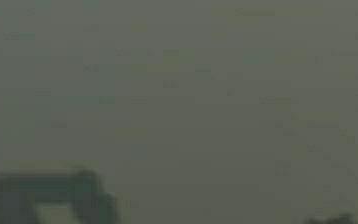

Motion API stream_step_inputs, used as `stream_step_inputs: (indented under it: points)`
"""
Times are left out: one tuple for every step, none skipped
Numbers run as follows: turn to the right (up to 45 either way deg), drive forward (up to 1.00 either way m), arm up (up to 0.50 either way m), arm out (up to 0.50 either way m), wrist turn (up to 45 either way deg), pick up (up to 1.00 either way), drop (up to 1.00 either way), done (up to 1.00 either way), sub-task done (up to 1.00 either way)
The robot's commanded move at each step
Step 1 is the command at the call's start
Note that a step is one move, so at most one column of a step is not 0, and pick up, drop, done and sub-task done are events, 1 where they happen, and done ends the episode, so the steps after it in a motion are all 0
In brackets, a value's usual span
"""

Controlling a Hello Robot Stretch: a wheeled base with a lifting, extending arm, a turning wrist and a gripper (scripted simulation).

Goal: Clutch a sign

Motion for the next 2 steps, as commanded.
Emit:
stream_step_inputs:
  points:
    - [0.0,0.00,0.00,0.00,45.0,0.00,0.00,0.00,0.00]
    - [0.0,0.00,0.00,0.00,39.0,0.00,0.00,0.00,0.00]
